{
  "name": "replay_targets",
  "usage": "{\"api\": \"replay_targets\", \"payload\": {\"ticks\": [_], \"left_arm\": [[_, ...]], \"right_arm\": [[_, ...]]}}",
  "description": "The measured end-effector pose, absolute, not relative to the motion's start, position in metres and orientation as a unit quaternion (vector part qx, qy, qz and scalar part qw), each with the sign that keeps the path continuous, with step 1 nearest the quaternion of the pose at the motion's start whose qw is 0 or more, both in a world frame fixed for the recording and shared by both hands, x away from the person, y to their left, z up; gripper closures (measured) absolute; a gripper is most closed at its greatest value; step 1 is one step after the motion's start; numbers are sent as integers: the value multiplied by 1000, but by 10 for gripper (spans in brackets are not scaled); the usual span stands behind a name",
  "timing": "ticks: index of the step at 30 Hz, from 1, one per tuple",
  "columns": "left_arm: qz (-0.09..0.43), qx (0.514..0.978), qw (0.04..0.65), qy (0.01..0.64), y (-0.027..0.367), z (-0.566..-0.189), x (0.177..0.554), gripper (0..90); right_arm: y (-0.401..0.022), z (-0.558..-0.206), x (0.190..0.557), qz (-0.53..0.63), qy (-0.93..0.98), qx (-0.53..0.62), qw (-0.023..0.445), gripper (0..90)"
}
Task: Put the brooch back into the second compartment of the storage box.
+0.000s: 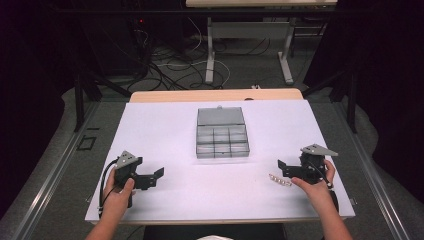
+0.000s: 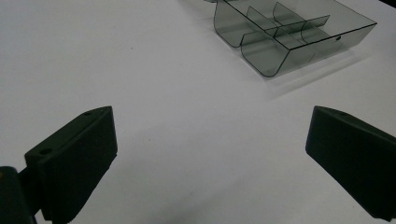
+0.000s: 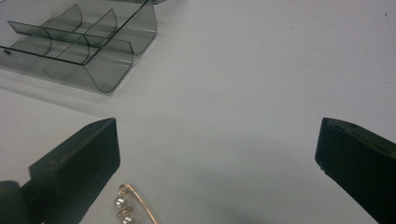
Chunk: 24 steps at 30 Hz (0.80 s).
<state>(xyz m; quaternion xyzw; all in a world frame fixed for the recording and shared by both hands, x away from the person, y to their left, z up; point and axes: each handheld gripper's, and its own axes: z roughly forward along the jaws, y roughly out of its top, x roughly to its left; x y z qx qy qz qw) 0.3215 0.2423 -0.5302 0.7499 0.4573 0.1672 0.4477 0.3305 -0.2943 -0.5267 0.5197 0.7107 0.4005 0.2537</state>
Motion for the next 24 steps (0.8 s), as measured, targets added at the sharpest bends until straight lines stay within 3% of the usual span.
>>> {"api": "replay_targets", "payload": {"ticks": [24], "left_arm": [[168, 752, 446, 456, 242, -530, 320, 20]], "right_arm": [[-270, -514, 324, 320, 799, 417, 291, 6]]}}
